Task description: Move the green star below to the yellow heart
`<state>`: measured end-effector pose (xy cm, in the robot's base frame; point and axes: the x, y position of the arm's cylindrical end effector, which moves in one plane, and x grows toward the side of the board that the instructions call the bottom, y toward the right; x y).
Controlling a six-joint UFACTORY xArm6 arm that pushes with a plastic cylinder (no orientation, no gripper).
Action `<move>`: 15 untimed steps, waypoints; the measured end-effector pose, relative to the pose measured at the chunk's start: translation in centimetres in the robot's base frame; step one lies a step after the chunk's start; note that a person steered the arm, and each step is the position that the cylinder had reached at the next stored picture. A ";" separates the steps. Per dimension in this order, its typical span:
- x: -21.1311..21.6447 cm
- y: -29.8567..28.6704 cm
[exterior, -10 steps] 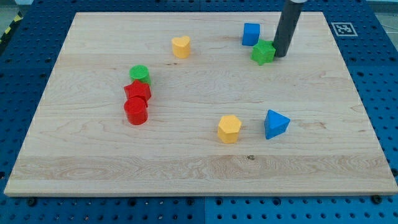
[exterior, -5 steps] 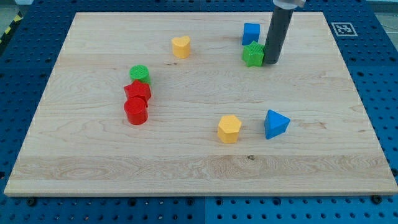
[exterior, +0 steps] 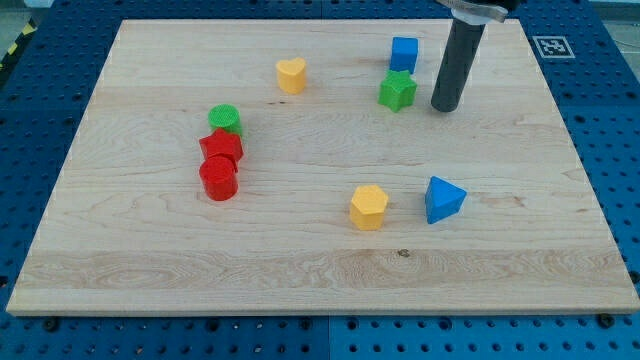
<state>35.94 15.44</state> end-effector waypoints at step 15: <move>-0.6 -8.9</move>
<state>35.33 6.53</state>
